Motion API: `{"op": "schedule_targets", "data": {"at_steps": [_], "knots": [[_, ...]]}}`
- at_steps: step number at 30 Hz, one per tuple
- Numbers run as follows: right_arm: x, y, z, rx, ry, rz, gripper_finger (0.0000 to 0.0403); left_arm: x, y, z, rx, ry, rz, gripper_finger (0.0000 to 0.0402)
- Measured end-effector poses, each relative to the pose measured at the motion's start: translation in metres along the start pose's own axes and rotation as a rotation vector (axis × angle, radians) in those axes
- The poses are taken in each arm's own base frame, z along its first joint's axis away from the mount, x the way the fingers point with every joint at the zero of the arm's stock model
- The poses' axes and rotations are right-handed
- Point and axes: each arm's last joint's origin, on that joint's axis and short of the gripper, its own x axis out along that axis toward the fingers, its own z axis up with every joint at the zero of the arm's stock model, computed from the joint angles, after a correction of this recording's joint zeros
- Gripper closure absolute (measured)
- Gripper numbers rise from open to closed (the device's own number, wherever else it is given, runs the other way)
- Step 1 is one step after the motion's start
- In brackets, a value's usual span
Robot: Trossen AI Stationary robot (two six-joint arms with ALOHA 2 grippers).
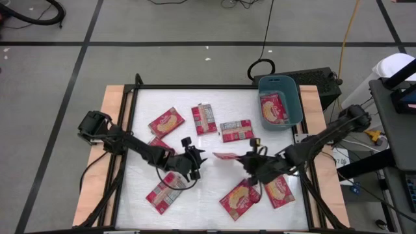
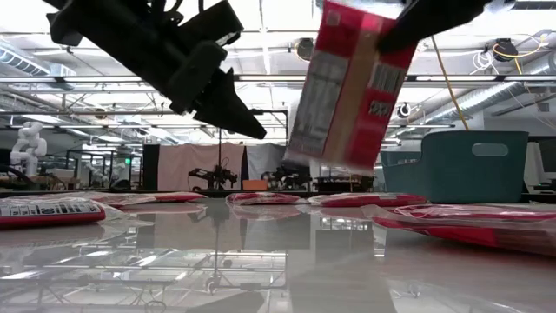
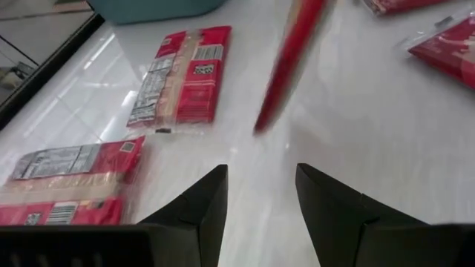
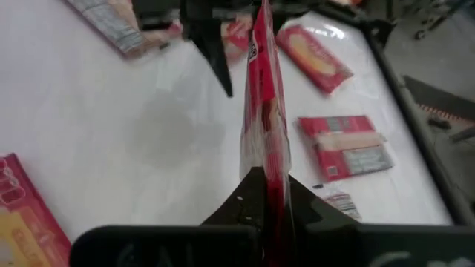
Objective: Sort popcorn bags into baskets
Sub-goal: Put the red popcorn bag into the blue bin
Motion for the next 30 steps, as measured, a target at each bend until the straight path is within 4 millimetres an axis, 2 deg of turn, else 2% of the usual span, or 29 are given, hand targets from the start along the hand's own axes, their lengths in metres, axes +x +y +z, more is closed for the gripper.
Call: {"op": "schedule_targets", "data": {"at_steps": [8,15,25,30], "knots": [[-0.032,-0.020,0.001,-0.127,-0.047,-0.057,0.0403,0.001,-0.001,0.000,-0.030,0.023,-0.095,0.0238],[-0.062,-0.049,-0.002,-0.190,-0.082,-0.128,0.0403,0.001,-0.002,-0.001,-0.022,0.028,-0.117,0.0238],[-0.089,-0.092,-0.025,-0.217,0.013,-0.207,0.0403,0.000,-0.003,-0.001,-0.034,0.037,-0.148,0.0238],[-0.109,-0.114,-0.024,-0.226,0.062,-0.261,0.0403,0.000,-0.004,-0.002,-0.016,0.044,-0.151,0.0238]]}}
